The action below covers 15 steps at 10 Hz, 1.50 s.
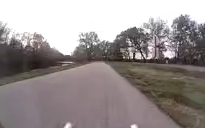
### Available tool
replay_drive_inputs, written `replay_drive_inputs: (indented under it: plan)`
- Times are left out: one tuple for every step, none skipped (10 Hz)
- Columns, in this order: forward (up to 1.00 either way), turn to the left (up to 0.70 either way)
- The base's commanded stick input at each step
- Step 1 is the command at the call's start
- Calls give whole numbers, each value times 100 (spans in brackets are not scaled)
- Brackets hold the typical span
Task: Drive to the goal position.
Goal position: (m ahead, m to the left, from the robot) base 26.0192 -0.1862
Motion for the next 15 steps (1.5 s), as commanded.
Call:
replay_drive_inputs:
  plan:
    - [100,0]
    - [100,0]
    - [100,0]
    - [100,0]
    - [100,0]
    - [100,0]
    - [100,0]
    - [100,0]
    - [100,0]
    - [100,0]
    - [100,0]
    - [100,0]
    - [100,0]
    - [100,0]
    - [100,0]
